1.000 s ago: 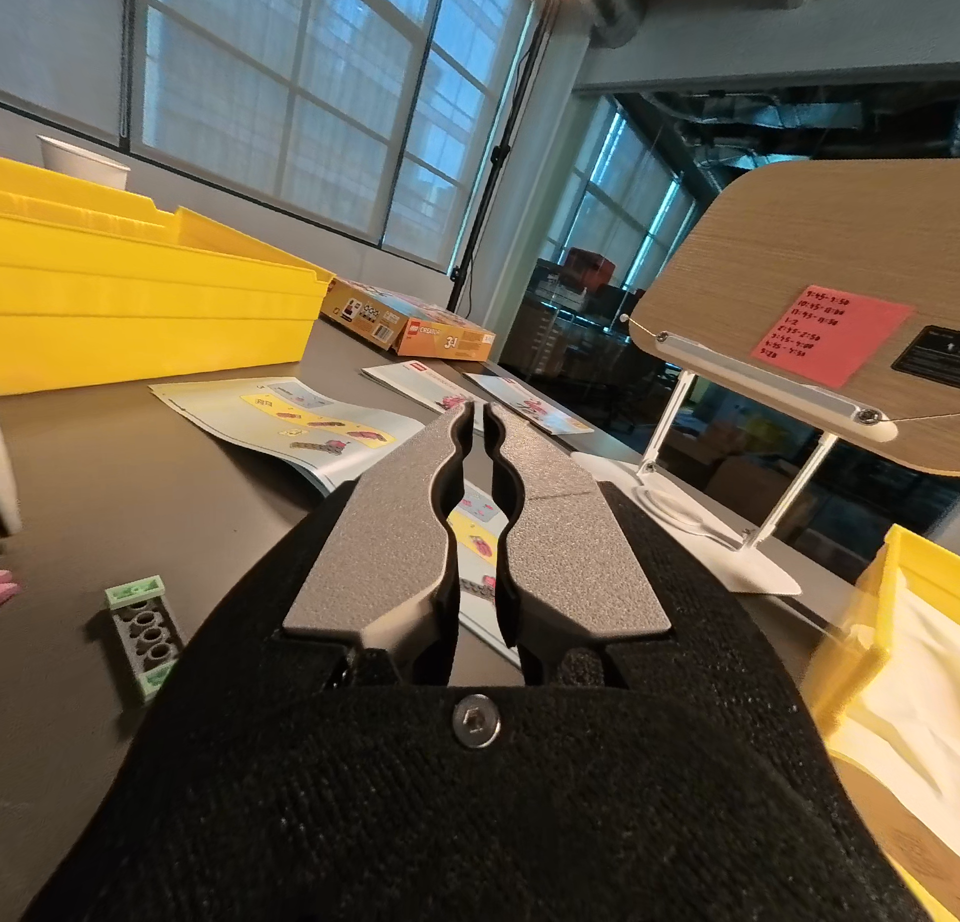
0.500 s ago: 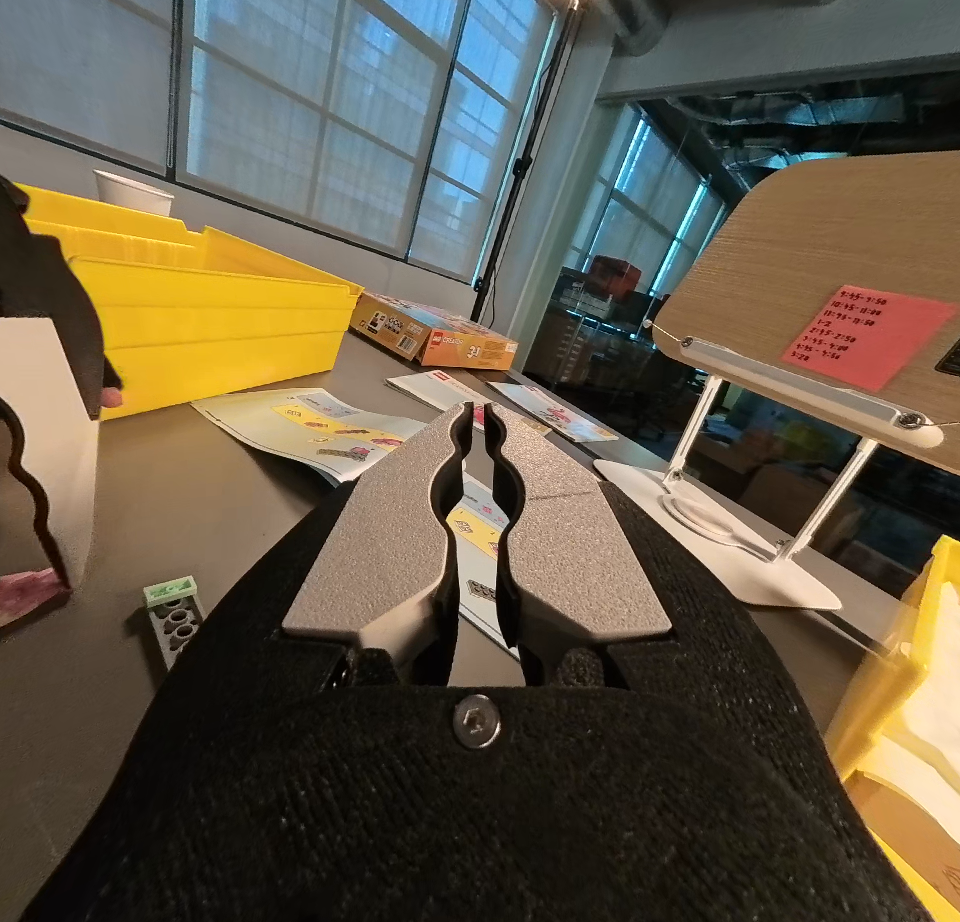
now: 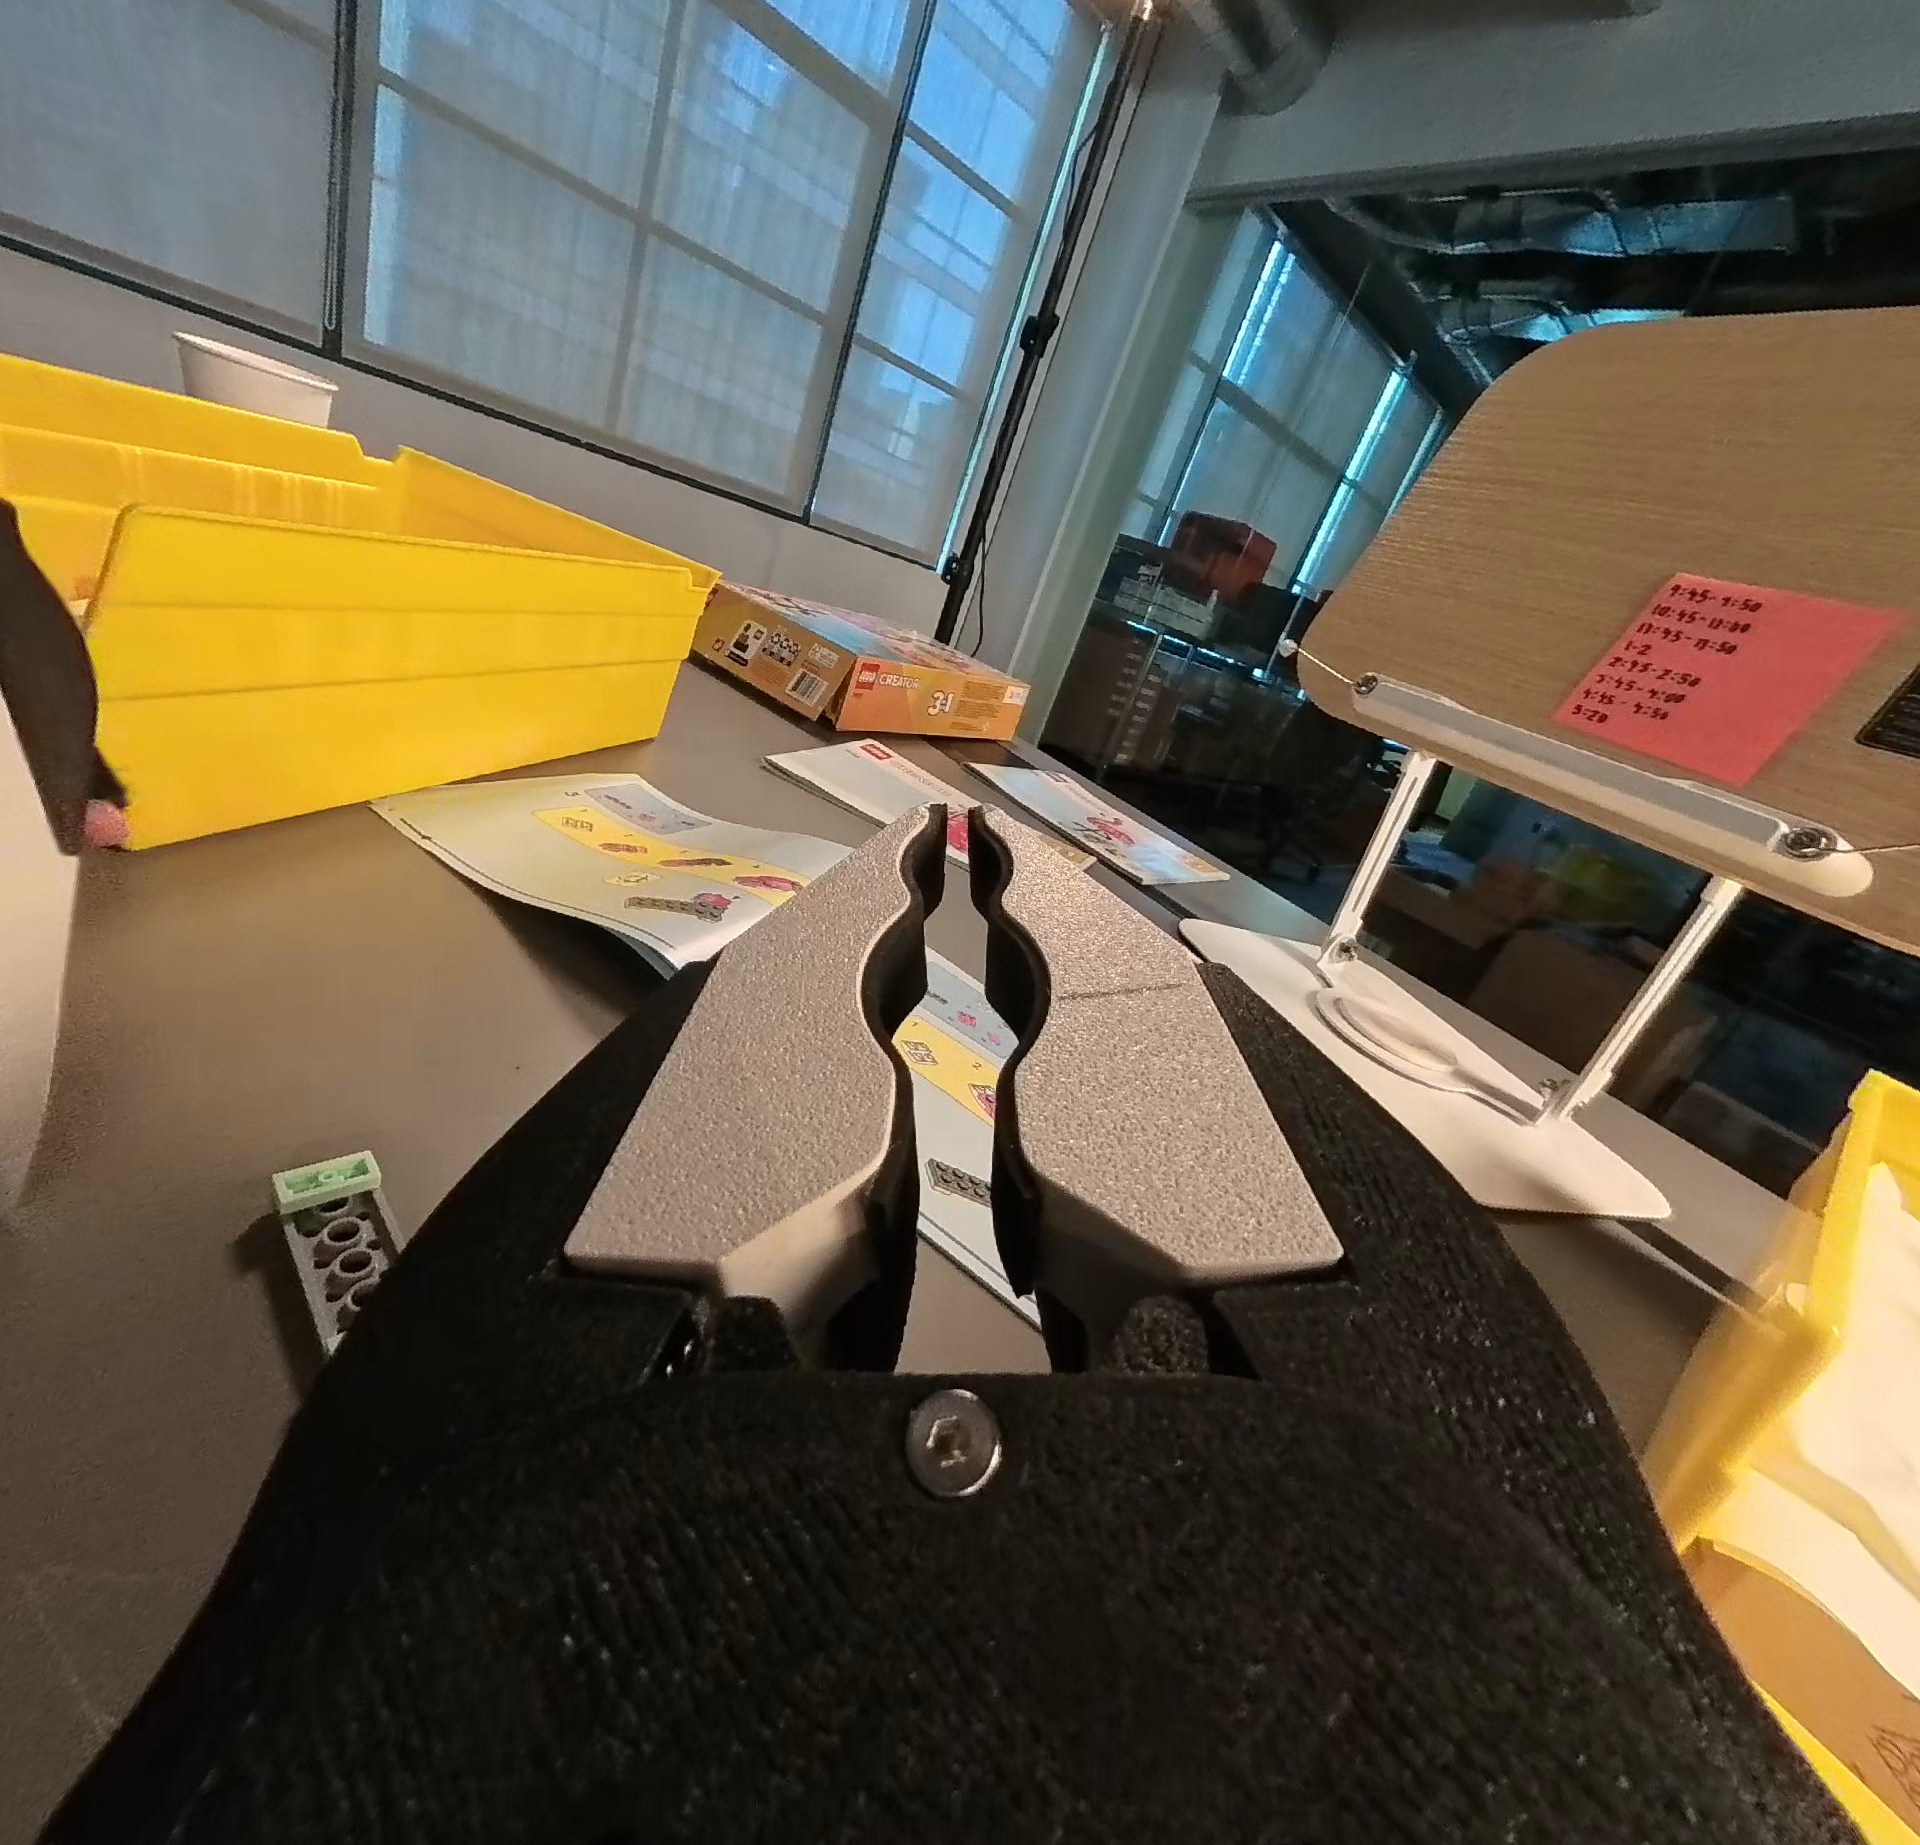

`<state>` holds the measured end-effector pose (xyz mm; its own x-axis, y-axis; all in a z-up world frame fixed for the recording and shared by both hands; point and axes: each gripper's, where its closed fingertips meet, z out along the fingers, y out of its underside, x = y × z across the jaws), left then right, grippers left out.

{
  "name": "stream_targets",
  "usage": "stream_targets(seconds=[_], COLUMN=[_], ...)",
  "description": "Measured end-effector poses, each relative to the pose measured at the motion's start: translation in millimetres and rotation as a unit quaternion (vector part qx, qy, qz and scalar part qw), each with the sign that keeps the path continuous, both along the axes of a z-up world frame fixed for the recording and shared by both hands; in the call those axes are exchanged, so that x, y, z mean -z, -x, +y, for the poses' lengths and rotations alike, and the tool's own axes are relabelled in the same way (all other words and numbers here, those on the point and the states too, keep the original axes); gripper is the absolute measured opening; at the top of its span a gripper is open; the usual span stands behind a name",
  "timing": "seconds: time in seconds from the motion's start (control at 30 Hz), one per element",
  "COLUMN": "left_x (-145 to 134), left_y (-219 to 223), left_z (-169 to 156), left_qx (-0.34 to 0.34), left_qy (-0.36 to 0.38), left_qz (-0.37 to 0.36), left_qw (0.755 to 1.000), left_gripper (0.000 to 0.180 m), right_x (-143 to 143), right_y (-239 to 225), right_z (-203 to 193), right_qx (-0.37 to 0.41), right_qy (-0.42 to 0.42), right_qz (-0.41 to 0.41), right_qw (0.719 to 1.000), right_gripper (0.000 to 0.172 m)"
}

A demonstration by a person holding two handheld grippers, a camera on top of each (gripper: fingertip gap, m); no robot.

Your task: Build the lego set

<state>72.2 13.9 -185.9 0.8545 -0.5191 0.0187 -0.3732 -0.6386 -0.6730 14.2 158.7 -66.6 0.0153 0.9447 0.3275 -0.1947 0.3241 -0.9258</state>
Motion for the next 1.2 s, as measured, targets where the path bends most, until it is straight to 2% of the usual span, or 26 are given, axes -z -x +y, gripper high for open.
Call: stream_targets(seconds=[0.33, 0.67, 0.77, 0.87, 1.0, 1.1, 1.2], left_x=[-0.5, -0.8, -0.7, -0.7, -0.6, -0.5, -0.5], left_y=[1.9, 20.1, 21.7, 21.9, 22.1, 22.8, 23.6], left_z=[-4.4, -2.5, -1.8, -1.8, -1.6, -1.5, -1.1], left_qx=[-0.033, -0.094, -0.102, -0.102, -0.102, -0.105, -0.108], left_qy=[-0.049, -0.064, -0.056, -0.053, -0.055, -0.055, -0.057], left_qz=[-0.026, -0.008, -0.024, -0.029, -0.025, -0.025, -0.021], left_qw=[0.998, 0.994, 0.993, 0.993, 0.993, 0.993, 0.992], left_gripper=[0.016, 0.016, 0.016, 0.016, 0.016, 0.016, 0.016], right_x=[2.4, 11.8, 23.3, 40.8, 78.1, 90.9, 94.8], right_y=[1.8, -13.6, -21.8, -35.3, -52.3, -60.8, -68.8], right_z=[-13.8, -80.4, -101.4, -119.1, -134.1, -140.1, -143.8], right_qx=[-0.028, -0.189, -0.256, -0.329, -0.377, -0.393, -0.426], right_qy=[-0.026, -0.094, -0.107, -0.113, -0.144, -0.161, -0.122], right_qz=[-0.004, -0.011, -0.049, -0.121, -0.252, -0.291, -0.336], right_qw=[0.999, 0.977, 0.96, 0.93, 0.88, 0.857, 0.831], right_gripper=[0.002, 0.005, 0.007, 0.011, 0.039, 0.035, 0.033])
